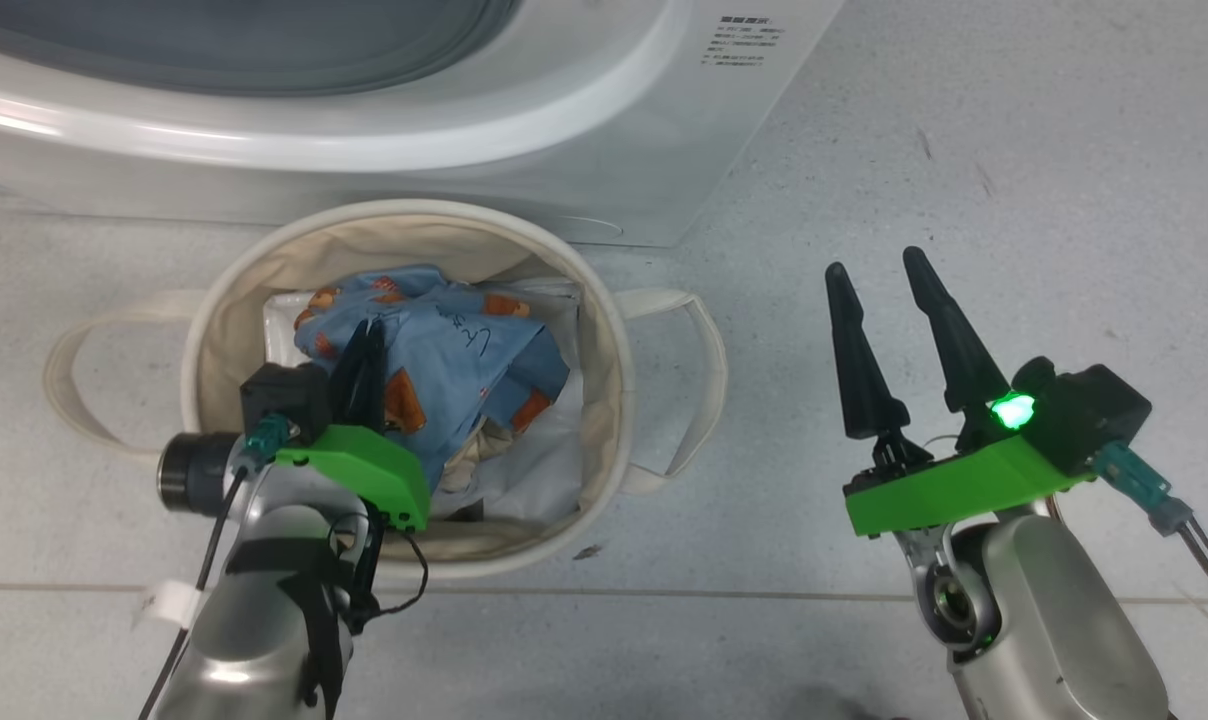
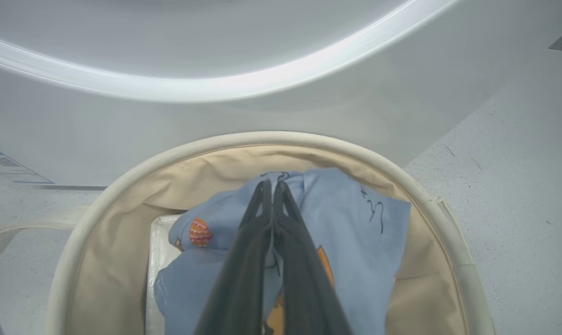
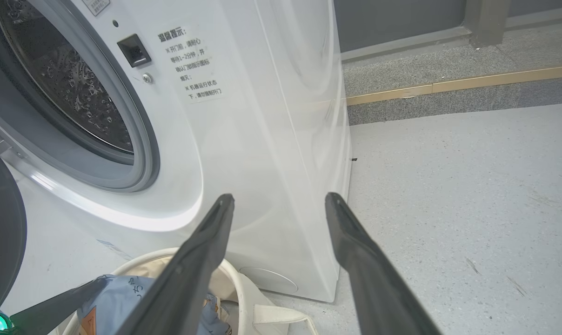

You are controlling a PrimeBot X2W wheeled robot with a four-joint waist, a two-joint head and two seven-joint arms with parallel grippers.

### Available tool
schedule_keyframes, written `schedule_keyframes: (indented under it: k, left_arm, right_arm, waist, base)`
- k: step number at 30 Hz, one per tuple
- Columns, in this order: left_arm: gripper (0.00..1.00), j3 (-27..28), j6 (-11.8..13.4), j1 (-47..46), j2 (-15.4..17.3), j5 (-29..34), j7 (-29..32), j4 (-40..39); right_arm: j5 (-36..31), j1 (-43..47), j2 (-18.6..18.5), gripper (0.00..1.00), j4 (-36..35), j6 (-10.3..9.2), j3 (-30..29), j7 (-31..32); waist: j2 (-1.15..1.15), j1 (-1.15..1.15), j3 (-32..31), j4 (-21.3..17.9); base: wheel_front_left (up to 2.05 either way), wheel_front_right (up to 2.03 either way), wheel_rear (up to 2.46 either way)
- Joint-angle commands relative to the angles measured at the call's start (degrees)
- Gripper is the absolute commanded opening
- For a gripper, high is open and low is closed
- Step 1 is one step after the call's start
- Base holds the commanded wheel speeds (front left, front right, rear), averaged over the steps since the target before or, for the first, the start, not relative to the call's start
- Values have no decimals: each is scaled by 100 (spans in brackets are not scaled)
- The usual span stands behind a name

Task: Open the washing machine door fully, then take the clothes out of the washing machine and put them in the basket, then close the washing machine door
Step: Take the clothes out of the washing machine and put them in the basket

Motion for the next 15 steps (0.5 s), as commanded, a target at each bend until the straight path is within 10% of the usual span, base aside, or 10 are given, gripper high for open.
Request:
schedule_keyframes:
  k: [1, 2, 15]
  left_arm:
    - [70, 159, 44, -25, 76, 69, -67, -107]
    - [100, 210, 93, -10, 73, 83, -67, -112]
    - [100, 374, 150, 540, 64, 170, -67, -934]
  right_arm:
    - [48, -45, 16, 100, -191, 2, 123, -28]
    - [66, -56, 16, 100, -189, 2, 121, -28]
    - [20, 29, 16, 100, -139, 2, 112, -28]
  waist:
    - [0, 0, 4, -12]
    - [0, 0, 6, -23]
    - [0, 0, -452, 203]
  base:
    - [0, 0, 0]
    - [0, 0, 0]
    - [0, 0, 0]
